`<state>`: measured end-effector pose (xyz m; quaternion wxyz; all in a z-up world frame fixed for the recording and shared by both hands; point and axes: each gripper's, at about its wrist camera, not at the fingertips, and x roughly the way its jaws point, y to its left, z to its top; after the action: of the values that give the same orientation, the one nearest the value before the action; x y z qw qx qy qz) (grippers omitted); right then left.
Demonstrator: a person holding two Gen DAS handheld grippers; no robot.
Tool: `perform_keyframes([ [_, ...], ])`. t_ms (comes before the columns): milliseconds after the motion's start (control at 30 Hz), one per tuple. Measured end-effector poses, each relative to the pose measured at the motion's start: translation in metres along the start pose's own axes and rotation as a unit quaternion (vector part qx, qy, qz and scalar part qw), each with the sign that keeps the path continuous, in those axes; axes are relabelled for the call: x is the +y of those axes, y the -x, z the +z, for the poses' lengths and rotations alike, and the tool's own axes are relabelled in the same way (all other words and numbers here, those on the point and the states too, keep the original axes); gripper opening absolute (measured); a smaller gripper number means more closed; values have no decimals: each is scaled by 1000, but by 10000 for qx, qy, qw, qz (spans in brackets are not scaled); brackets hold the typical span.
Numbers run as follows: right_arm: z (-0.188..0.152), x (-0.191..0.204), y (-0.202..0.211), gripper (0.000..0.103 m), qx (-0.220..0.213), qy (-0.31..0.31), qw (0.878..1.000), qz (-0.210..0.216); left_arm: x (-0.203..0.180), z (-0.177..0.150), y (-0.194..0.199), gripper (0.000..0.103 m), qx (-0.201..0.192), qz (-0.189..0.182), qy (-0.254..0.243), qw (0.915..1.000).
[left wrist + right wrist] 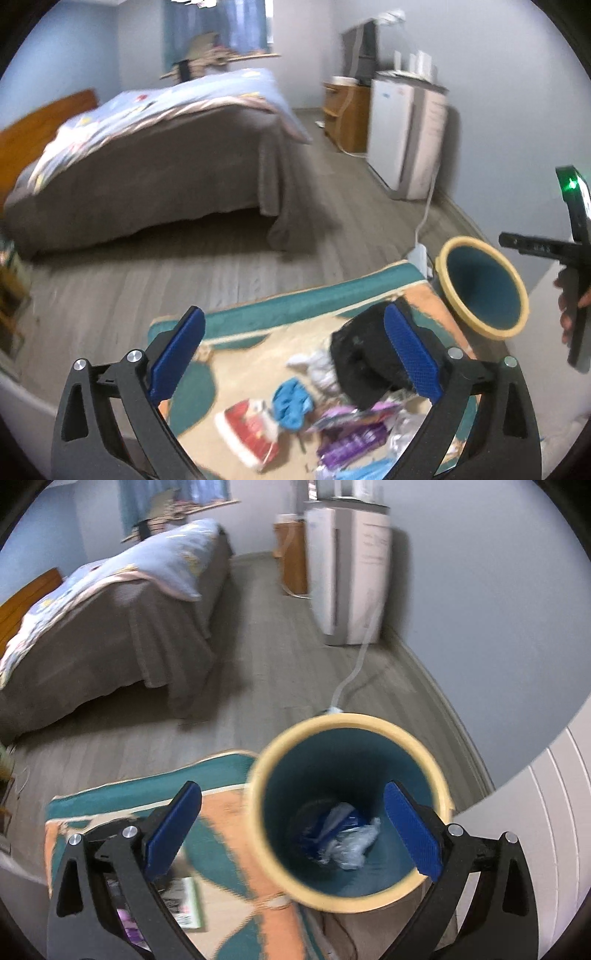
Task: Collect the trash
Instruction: 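Grasp the black plastic bag with the right gripper while the left gripper grasps the red floral cup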
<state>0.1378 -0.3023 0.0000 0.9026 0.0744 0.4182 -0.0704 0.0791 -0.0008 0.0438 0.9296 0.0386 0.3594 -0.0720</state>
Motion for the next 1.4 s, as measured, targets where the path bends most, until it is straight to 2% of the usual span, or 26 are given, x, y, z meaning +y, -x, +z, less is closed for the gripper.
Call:
perform_keyframes([
  [133,-7,37,14,97,-63,259,9994,204,28,-22,-3,97,112,245,159,9995],
  [267,-17,72,19,97,-16,427,9987,277,47,-38,-11,97,260,255,294,9989],
  [367,-30,90,16,97,142,259,9988,392,55,-46,-19,97,351,354,190,9986],
  [500,-47,107,0,97,595,-42,9963,616,64,-62,-31,97,531,415,-36,9977],
  [667,-59,127,-24,97,899,109,9948,467,68,-81,-49,97,989,99,124,9950],
  [800,-66,139,-38,97,1030,331,9935,357,57,-100,-69,97,1454,276,-356,9884],
  [867,-68,144,-45,97,1077,465,9927,286,52,-106,-76,97,1611,221,-480,9855],
  [1000,-70,147,-59,97,1193,584,9909,236,44,-116,-89,97,1904,-23,-468,9806],
  [1200,-70,152,-81,97,1281,812,9882,207,40,-130,-106,97,2194,112,-684,9732],
  [1400,-62,146,-101,97,1441,553,9872,409,48,-139,-118,97,2421,-29,-464,9691],
])
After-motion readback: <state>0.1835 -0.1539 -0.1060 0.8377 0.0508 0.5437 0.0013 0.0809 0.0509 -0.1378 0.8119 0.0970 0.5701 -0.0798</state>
